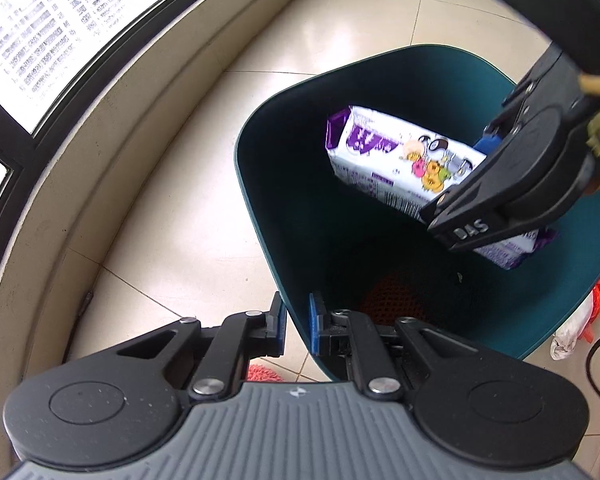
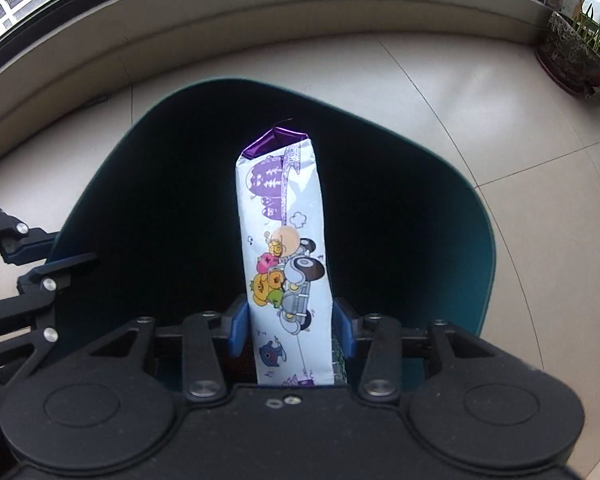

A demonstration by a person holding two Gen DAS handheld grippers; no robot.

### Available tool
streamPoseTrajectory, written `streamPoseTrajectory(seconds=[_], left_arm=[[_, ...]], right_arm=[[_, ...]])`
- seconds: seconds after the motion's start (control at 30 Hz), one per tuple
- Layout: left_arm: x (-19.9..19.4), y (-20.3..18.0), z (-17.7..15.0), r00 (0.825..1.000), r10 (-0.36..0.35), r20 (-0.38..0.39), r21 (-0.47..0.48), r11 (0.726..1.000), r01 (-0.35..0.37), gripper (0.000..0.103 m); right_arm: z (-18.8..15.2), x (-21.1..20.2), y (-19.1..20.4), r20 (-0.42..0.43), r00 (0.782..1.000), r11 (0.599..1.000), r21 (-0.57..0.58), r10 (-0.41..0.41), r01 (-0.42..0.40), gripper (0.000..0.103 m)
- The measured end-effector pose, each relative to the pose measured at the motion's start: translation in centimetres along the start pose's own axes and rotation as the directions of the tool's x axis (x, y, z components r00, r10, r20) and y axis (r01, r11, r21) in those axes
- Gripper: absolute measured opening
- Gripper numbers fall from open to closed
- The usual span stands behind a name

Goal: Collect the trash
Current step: 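Lower the snack bag into the bin and open the right gripper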

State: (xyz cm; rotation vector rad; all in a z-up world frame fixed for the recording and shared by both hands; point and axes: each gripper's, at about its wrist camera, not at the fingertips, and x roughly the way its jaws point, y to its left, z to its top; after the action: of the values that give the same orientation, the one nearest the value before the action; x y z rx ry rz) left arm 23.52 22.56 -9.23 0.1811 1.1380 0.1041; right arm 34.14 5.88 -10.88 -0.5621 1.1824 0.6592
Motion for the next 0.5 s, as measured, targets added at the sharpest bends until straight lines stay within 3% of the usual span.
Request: streamPoseTrajectory(seconds=[0.17,0.5], left_arm=[[0.8,1.1,0.7,1.0,-0.024,-0.018,-0.024,0.999,0.024,0.011],[1.6,3.4,1.6,0.994,-0.086,-0.071,-0.062,0.995,0.081,0.011]], right_arm=[[0.4,2.6,-0.1,-0.077,0.997,0.998,0.068,0.018,-0.013,0.043],[0.8,4.5,-0.1,-0.128,0.992,0.997,0.073,0.01,-0.001,0.046]])
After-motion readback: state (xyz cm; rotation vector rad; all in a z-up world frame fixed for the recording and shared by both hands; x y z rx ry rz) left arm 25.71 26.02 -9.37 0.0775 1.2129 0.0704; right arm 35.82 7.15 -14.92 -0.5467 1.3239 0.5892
